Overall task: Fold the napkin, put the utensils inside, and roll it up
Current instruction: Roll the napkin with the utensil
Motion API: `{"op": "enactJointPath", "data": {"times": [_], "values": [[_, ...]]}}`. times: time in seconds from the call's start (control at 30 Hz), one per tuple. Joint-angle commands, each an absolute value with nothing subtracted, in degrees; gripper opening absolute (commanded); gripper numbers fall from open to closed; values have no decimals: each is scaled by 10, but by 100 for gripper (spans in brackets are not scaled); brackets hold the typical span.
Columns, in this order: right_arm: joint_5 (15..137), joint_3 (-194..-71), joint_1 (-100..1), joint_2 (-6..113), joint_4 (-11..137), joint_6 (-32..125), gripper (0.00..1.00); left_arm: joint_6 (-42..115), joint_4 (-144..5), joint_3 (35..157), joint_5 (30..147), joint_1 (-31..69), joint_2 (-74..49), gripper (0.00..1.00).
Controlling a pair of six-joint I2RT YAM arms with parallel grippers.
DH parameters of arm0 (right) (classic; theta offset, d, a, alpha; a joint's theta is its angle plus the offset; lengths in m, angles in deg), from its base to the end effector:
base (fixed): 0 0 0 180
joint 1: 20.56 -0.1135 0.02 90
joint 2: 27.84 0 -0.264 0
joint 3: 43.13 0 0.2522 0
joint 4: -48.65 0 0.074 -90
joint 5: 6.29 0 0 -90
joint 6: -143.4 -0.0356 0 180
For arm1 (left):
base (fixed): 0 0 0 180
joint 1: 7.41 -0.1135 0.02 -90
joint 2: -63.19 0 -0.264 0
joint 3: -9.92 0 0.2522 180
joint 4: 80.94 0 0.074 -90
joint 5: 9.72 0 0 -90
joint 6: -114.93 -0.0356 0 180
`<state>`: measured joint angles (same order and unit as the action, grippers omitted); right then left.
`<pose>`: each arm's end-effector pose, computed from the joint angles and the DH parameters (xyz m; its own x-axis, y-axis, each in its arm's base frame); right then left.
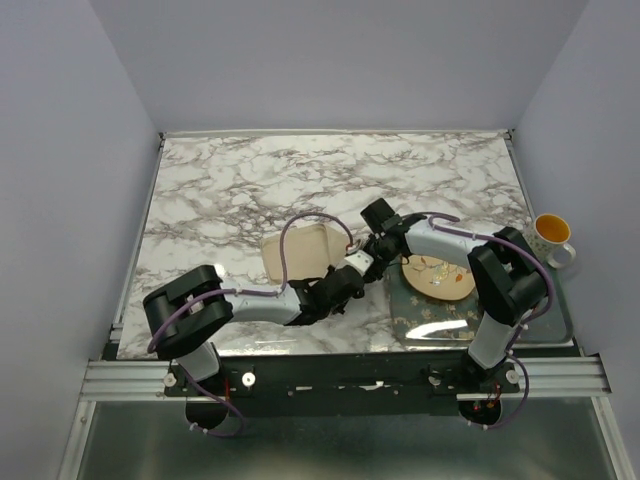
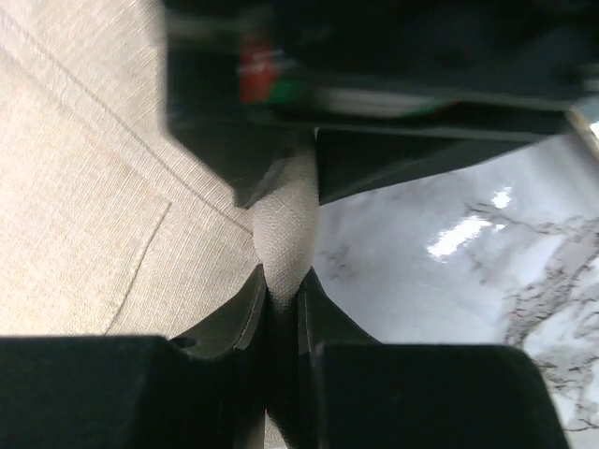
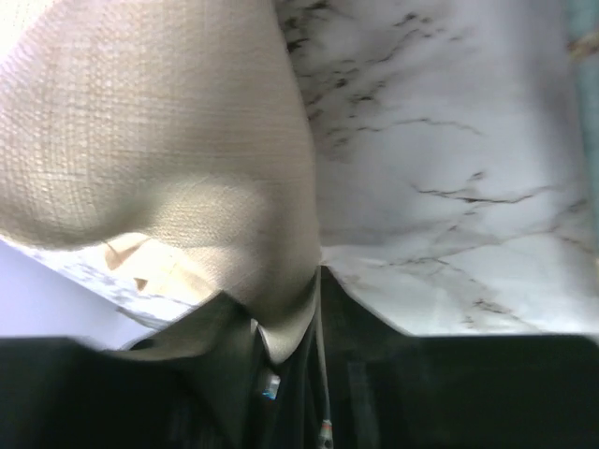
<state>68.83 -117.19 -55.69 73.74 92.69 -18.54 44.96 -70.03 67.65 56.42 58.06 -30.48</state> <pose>0.2654 0.1979 0.1528 -0.8324 0.5378 0.1335 0.5446 0.7495 0.3762 0.1434 -0.2796 0.1512 -0.5302 0.4073 -0.7436 0.5700 0.8205 0.0430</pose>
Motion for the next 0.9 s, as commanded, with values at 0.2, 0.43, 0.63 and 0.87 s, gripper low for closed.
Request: {"op": "enactJointPath", "data": {"times": [0.2, 0.43, 0.63, 0.87], "values": [[717, -1191, -549, 719, 922, -105, 65, 527, -756, 593, 729, 468, -235, 0], [749, -1202, -540, 688, 879, 25, 80, 554, -802, 562, 820, 420, -226, 0], [753, -1225, -533, 676, 871, 102, 84, 570, -847, 549, 883, 400, -234, 0], [804, -1272, -533, 687, 898, 128, 65, 584, -849, 547, 884, 393, -230, 0]]}}
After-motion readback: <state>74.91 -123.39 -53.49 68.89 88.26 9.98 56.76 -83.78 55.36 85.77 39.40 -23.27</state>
